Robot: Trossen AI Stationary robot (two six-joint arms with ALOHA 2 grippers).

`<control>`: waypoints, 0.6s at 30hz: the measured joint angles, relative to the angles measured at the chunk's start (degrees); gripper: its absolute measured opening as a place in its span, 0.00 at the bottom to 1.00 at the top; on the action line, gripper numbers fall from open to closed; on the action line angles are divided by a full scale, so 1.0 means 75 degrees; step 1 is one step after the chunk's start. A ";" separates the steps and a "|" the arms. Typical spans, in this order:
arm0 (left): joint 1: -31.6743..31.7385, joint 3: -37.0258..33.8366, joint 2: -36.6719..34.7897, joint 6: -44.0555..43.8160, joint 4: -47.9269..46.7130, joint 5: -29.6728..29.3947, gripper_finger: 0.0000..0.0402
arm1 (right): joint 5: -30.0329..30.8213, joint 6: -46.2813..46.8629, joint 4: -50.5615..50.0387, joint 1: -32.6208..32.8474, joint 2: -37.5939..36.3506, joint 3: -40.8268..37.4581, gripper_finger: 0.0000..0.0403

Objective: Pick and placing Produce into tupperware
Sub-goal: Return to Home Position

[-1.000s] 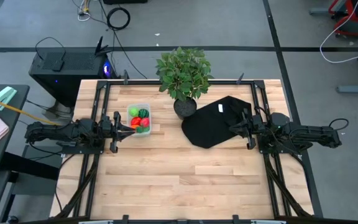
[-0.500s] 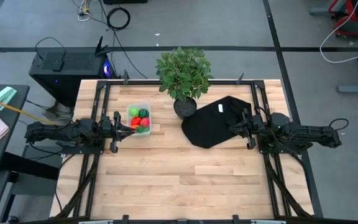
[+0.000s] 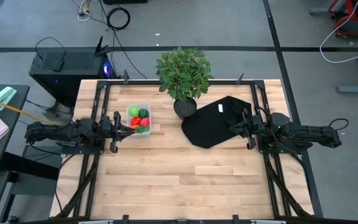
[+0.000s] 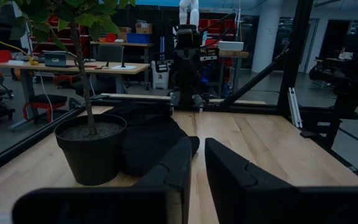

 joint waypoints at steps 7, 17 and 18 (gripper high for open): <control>-0.0001 0.0000 0.0000 -0.0003 -0.0002 -0.0001 0.14 | 0.0000 0.0000 0.0000 0.0001 0.0000 0.0000 0.06; 0.0002 0.0000 0.0000 0.0000 -0.0001 -0.0001 0.14 | 0.0000 0.0000 0.0000 0.0000 0.0000 0.0000 0.06; 0.0001 0.0000 0.0000 -0.0001 0.0000 0.0001 0.14 | 0.0000 0.0000 0.0000 0.0000 0.0000 0.0000 0.06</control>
